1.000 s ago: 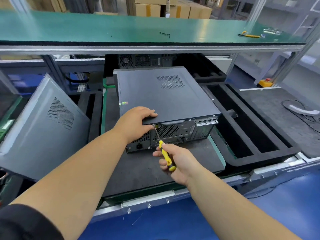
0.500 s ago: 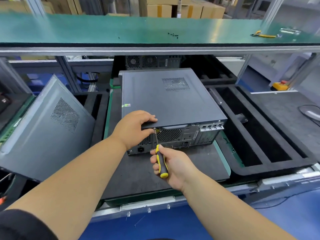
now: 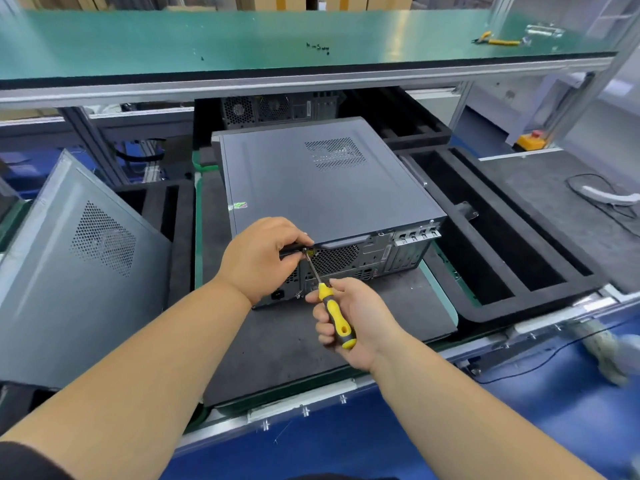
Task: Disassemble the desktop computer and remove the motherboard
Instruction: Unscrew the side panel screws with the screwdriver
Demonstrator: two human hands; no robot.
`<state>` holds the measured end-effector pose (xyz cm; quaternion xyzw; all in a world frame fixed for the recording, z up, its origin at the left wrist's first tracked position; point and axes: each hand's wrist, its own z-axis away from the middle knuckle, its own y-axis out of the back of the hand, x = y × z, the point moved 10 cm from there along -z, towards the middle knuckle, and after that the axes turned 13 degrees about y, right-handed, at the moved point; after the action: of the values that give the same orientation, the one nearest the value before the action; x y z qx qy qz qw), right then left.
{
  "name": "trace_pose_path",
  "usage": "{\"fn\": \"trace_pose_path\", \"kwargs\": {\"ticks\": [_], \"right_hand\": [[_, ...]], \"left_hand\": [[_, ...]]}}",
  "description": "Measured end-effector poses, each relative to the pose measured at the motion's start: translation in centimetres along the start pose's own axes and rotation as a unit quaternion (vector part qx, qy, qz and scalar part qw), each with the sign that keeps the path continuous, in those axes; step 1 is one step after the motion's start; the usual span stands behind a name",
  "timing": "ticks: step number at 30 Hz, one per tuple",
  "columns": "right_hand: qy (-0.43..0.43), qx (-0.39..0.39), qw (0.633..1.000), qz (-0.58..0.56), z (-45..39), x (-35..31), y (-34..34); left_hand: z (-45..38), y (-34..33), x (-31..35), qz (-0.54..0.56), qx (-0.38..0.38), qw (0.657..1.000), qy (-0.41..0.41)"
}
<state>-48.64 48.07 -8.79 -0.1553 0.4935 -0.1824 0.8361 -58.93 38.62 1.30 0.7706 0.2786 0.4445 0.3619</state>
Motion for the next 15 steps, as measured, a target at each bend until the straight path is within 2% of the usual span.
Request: {"fn": "trace_pose_path", "kwargs": {"ticks": [7, 15], "right_hand": [[0.017, -0.017, 1.0, -0.003, 0.12, -0.32, -0.25], [0.053, 0.008, 0.998, 0.018, 0.05, -0.23, -0.48]], "left_hand": [[0.23, 0.15, 0.27, 0.003, -0.003, 1.0, -0.009], [0.36, 0.1, 0.39, -0.01, -0.008, 1.0, -0.003]]}}
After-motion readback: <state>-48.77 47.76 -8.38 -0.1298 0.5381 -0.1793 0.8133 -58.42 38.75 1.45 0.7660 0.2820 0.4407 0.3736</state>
